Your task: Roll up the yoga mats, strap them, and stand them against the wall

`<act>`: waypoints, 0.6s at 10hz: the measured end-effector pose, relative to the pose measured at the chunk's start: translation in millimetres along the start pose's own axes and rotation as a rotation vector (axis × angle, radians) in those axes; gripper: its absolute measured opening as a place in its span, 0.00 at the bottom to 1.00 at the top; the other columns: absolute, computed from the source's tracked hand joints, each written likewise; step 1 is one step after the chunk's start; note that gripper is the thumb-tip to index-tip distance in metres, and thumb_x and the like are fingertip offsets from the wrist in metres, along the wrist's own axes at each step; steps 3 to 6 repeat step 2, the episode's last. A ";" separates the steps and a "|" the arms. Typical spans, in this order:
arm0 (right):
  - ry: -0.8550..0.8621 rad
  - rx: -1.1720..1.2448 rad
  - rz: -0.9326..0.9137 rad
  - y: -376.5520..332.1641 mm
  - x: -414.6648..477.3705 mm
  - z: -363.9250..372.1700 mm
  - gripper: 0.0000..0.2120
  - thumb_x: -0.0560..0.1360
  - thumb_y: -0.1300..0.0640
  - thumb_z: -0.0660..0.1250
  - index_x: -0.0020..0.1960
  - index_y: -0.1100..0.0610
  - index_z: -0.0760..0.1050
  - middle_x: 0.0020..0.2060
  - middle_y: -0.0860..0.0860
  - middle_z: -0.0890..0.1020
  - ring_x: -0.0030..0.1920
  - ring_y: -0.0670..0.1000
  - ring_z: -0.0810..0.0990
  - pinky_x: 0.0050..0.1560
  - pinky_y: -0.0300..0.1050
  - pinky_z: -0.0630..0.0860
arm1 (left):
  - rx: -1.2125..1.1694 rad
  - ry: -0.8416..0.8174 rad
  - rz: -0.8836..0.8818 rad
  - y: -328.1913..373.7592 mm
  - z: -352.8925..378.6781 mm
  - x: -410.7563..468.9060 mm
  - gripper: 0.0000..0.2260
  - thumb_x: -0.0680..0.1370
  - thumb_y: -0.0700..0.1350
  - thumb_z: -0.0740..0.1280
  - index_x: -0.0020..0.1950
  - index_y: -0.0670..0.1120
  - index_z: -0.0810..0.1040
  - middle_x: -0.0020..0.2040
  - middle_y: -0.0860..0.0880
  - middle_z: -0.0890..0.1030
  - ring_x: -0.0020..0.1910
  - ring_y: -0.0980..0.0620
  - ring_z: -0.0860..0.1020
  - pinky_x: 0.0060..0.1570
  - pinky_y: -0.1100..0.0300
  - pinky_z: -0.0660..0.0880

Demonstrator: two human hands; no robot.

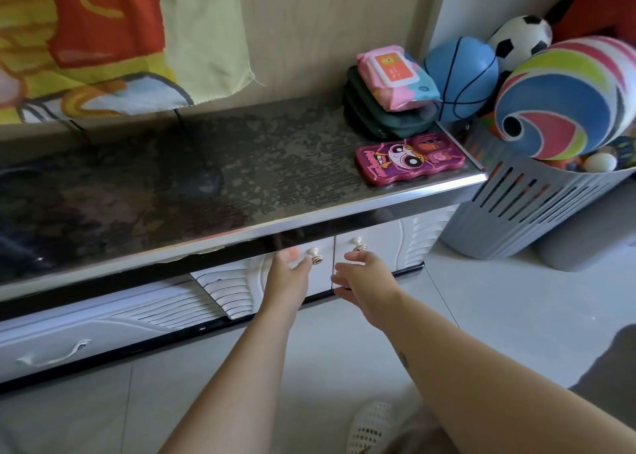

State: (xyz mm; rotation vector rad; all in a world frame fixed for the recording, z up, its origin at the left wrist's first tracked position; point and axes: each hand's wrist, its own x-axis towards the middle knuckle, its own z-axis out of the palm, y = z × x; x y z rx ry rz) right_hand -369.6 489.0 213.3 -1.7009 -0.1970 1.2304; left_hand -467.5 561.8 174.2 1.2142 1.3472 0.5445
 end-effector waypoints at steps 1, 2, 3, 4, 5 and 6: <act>-0.049 -0.173 -0.070 -14.8 -19.7 -13.7 0.15 0.76 0.62 0.64 0.62 0.56 0.71 0.48 0.55 0.80 0.54 0.56 0.81 0.57 0.50 0.79 | 0.109 -0.075 0.064 3.1 5.5 -11.3 0.22 0.81 0.47 0.61 0.75 0.49 0.62 0.69 0.54 0.68 0.66 0.50 0.69 0.63 0.57 0.67; -0.071 -0.410 -0.221 -38.3 -58.4 -38.9 0.12 0.77 0.57 0.66 0.61 0.53 0.73 0.50 0.52 0.82 0.52 0.50 0.82 0.54 0.47 0.78 | 0.234 -0.141 0.103 15.6 13.7 -25.8 0.24 0.80 0.46 0.61 0.75 0.44 0.61 0.70 0.49 0.69 0.68 0.46 0.69 0.60 0.54 0.69; -0.071 -0.410 -0.221 -38.3 -58.4 -38.9 0.12 0.77 0.57 0.66 0.61 0.53 0.73 0.50 0.52 0.82 0.52 0.50 0.82 0.54 0.47 0.78 | 0.234 -0.141 0.103 15.6 13.7 -25.8 0.24 0.80 0.46 0.61 0.75 0.44 0.61 0.70 0.49 0.69 0.68 0.46 0.69 0.60 0.54 0.69; -0.071 -0.410 -0.221 -38.3 -58.4 -38.9 0.12 0.77 0.57 0.66 0.61 0.53 0.73 0.50 0.52 0.82 0.52 0.50 0.82 0.54 0.47 0.78 | 0.234 -0.141 0.103 15.6 13.7 -25.8 0.24 0.80 0.46 0.61 0.75 0.44 0.61 0.70 0.49 0.69 0.68 0.46 0.69 0.60 0.54 0.69; -0.071 -0.410 -0.221 -38.3 -58.4 -38.9 0.12 0.77 0.57 0.66 0.61 0.53 0.73 0.50 0.52 0.82 0.52 0.50 0.82 0.54 0.47 0.78 | 0.234 -0.141 0.103 15.6 13.7 -25.8 0.24 0.80 0.46 0.61 0.75 0.44 0.61 0.70 0.49 0.69 0.68 0.46 0.69 0.60 0.54 0.69; -0.071 -0.410 -0.221 -38.3 -58.4 -38.9 0.12 0.77 0.57 0.66 0.61 0.53 0.73 0.50 0.52 0.82 0.52 0.50 0.82 0.54 0.47 0.78 | 0.234 -0.141 0.103 15.6 13.7 -25.8 0.24 0.80 0.46 0.61 0.75 0.44 0.61 0.70 0.49 0.69 0.68 0.46 0.69 0.60 0.54 0.69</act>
